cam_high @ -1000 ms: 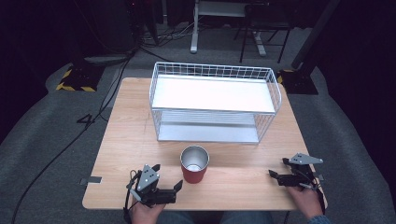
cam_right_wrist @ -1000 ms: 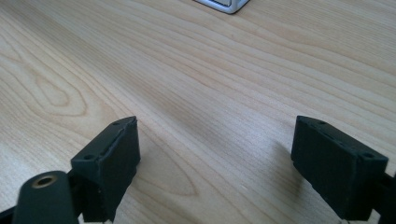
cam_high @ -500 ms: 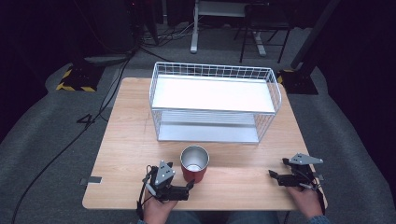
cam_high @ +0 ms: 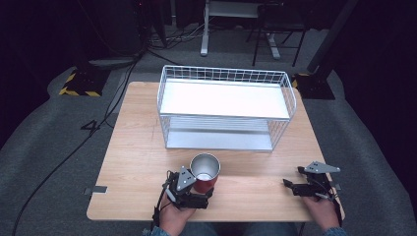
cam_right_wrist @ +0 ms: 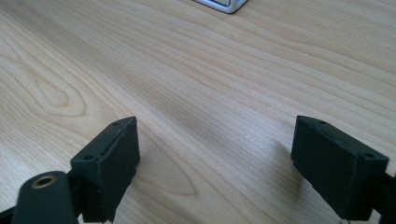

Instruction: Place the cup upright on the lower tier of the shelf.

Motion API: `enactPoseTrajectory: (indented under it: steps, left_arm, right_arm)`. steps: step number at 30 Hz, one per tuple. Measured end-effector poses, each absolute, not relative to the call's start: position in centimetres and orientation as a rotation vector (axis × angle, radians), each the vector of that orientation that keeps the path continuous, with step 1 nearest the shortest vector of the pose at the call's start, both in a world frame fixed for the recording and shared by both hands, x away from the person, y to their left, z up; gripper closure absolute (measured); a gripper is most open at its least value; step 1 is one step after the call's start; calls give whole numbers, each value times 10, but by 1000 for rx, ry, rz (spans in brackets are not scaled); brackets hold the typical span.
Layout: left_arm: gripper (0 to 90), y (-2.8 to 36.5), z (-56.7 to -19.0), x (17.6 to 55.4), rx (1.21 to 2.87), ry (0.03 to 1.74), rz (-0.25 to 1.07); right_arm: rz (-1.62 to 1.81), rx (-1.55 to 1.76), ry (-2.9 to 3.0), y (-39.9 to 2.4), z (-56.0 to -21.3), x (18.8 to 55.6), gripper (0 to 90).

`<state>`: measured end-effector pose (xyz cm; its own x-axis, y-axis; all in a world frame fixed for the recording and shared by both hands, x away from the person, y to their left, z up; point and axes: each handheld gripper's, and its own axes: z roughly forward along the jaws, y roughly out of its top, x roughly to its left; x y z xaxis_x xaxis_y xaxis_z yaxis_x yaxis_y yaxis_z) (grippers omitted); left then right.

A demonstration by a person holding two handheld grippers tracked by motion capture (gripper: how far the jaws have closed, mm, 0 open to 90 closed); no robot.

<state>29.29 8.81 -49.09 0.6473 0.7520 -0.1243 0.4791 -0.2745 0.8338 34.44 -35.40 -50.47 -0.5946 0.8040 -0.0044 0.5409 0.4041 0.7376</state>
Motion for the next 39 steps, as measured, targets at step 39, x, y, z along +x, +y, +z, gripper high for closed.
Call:
enactPoseTrajectory:
  steps: [39]
  left_arm:
    - [172, 74, -495, 295, 1962, 990, 483]
  right_arm:
    - [1008, 1181, 2286, -354, -505, 344, 165]
